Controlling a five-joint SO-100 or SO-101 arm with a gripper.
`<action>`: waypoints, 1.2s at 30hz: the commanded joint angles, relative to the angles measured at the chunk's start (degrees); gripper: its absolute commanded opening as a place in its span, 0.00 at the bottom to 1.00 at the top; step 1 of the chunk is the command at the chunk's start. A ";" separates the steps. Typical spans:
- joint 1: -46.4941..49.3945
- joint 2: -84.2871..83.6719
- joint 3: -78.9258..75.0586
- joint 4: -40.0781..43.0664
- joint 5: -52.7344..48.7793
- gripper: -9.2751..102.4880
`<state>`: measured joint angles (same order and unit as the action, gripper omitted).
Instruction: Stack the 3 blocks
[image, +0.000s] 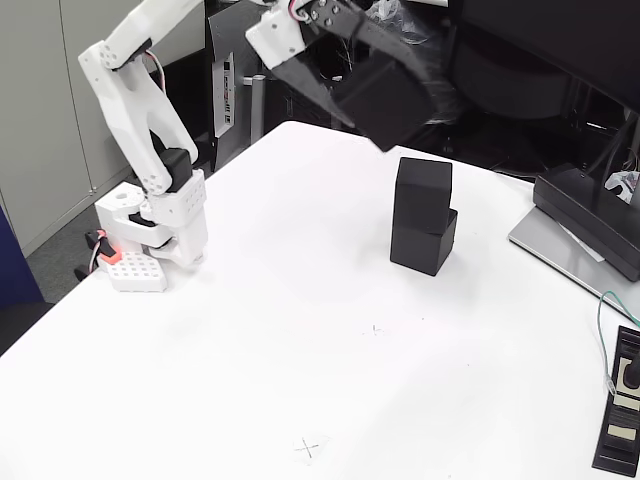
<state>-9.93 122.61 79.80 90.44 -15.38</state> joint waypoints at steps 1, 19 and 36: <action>-3.78 1.32 -5.36 0.35 1.93 0.08; -16.26 -14.77 -5.54 0.26 11.34 0.08; -16.17 -24.87 -5.71 0.26 11.95 0.08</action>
<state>-25.93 98.00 75.94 90.79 -4.13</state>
